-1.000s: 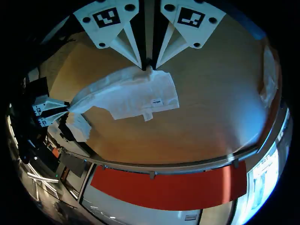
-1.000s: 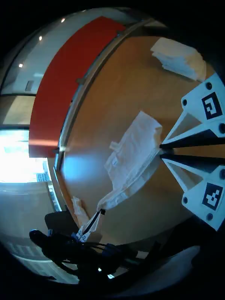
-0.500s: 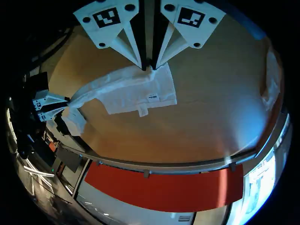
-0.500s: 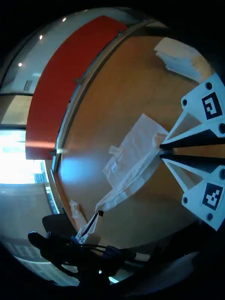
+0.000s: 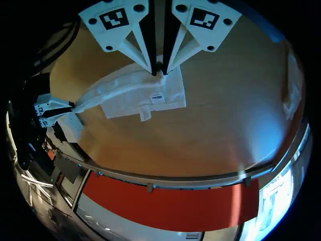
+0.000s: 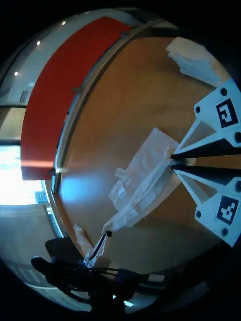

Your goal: Fold towel

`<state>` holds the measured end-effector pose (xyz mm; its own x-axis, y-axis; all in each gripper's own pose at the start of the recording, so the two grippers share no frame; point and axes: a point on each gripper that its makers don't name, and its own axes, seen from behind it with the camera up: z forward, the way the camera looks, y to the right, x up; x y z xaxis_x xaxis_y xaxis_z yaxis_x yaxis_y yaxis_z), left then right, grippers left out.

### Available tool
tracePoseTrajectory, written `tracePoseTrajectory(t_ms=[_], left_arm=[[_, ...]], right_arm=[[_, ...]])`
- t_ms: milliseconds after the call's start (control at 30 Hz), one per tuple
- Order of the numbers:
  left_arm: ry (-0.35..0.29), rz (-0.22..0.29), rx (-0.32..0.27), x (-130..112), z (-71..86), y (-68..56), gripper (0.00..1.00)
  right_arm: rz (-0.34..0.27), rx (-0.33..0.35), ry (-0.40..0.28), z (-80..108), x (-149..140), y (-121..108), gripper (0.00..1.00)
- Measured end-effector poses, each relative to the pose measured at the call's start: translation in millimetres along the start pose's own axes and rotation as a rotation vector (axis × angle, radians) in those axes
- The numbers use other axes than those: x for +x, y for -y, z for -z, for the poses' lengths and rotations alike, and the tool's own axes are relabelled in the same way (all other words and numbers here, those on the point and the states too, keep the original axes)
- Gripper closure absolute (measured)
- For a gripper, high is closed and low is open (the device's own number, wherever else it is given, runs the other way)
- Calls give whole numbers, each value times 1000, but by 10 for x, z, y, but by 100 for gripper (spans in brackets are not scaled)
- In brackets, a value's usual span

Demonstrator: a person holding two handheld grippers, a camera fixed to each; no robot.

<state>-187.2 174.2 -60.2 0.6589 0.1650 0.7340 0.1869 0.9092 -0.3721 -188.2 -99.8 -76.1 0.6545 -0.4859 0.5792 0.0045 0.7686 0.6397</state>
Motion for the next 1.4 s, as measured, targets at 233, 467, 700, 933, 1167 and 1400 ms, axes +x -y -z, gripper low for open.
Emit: tracePoseTrajectory(t_ms=[233,467,700,933,1167,1400], left_arm=[[12,2,10,-14,-148,54,90],[34,1,25,-43,-342,128,90],[53,-16,36,-83,-514,177,90],[76,-26,59,-131,-675,266,86],[90,-33,84,-142,-815,347,74],[97,-43,101,-120,-868,418,59]], right_arm=[[-2,4,22,-128,-38,-45,89],[-17,10,46,-303,-78,-101,89],[-52,14,58,-471,-125,-145,88],[-72,-3,57,-612,-154,-210,81],[-70,-45,76,-754,-236,-322,59],[-57,-82,79,-813,-275,-440,45]])
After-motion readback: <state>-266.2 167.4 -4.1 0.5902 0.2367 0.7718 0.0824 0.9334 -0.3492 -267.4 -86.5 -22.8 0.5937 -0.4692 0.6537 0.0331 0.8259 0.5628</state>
